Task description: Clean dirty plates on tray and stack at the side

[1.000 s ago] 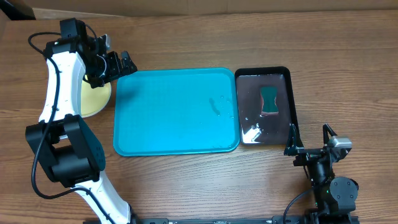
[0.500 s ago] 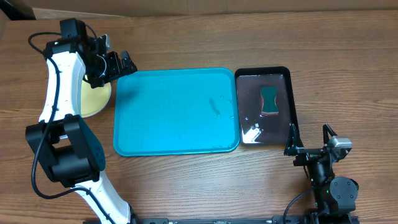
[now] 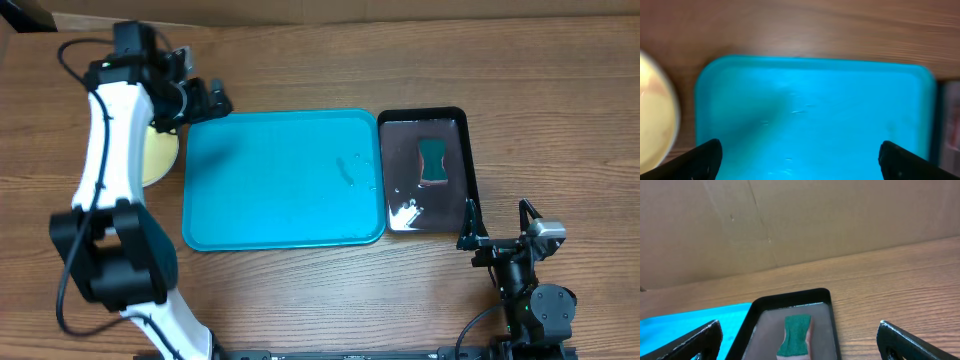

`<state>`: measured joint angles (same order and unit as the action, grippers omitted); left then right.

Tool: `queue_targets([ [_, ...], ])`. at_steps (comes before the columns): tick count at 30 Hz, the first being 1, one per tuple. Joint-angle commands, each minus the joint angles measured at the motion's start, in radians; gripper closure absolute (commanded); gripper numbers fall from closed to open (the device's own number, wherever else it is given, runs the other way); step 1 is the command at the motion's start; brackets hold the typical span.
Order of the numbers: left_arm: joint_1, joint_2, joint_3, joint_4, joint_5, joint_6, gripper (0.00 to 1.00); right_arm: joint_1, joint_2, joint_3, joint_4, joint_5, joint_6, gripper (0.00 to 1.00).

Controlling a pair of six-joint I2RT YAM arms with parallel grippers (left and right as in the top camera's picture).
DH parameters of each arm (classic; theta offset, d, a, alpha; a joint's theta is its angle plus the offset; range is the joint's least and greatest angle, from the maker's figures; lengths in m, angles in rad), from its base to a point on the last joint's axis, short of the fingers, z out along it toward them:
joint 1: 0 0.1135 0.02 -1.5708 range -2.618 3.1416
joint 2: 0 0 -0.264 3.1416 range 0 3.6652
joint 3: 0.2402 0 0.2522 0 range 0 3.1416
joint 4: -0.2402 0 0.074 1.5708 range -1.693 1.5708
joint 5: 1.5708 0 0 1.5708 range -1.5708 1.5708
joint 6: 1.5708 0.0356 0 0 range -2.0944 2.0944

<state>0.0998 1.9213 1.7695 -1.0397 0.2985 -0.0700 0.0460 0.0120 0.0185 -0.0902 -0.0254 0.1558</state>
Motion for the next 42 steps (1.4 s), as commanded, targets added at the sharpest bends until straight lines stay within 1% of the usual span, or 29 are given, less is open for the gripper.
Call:
queue_targets([
  [1, -0.106, -0.198, -0.001, 0.001, -0.021, 0.026, 0.0, -0.002, -0.009, -0.011, 0.006, 0.01, -0.006, 0.0],
  [5, -0.203, -0.331, -0.001, 0.001, -0.021, 0.026, 0.0, -0.002, -0.009, -0.011, 0.006, 0.01, -0.006, 0.0],
  [9, -0.272, -0.459, -0.001, 0.001, -0.02, 0.026, 0.0, -0.002, -0.009, -0.011, 0.006, 0.01, -0.006, 0.0],
  [15, -0.29, -0.615, -0.004, 0.0, -0.019, 0.026, 0.0, -0.002, -0.009, -0.011, 0.006, 0.01, -0.006, 0.0],
  [18, -0.29, -0.69, -0.039, 0.001, -0.019, 0.026, 0.0, -0.002, -0.009, -0.011, 0.006, 0.01, -0.006, 0.0],
  [21, -0.289, -0.776, -0.124, -0.001, -0.019, 0.026, 0.0, -0.002, -0.009, -0.011, 0.006, 0.01, -0.006, 0.0],
  [25, -0.28, -0.916, -0.322, 0.008, -0.042, 0.025, 0.0, -0.002, -0.009, -0.011, 0.006, 0.01, -0.006, 0.0],
  [28, -0.244, -1.026, -0.489, 0.042, -0.047, 0.026, 0.0, -0.002, -0.009, -0.011, 0.006, 0.01, -0.006, 0.0],
  [29, -0.198, -1.14, -0.671, 0.122, -0.047, 0.025, 0.0, -0.002, -0.009, -0.011, 0.006, 0.01, -0.006, 0.0],
  [31, -0.179, -1.212, -0.78, 0.207, -0.044, 0.021, 0.0, -0.002, -0.009, -0.011, 0.006, 0.01, -0.006, 0.0],
  [35, -0.17, -1.366, -0.991, 0.464, -0.039, 0.01, 0.0, -0.002, -0.009, -0.011, 0.006, 0.01, -0.006, 0.0],
  [39, -0.17, -1.509, -1.176, 0.806, -0.039, -0.006, 0.0, -0.002, -0.009, -0.011, 0.006, 0.01, -0.006, 0.0],
  [40, -0.17, -1.566, -1.253, 0.972, -0.04, -0.005, 0.0, -0.002, -0.009, -0.011, 0.006, 0.01, -0.006, 0.0],
  [42, -0.166, -1.625, -1.333, 1.154, -0.043, -0.005, 0.0, -0.002, -0.009, -0.011, 0.006, 0.01, -0.006, 0.0],
])
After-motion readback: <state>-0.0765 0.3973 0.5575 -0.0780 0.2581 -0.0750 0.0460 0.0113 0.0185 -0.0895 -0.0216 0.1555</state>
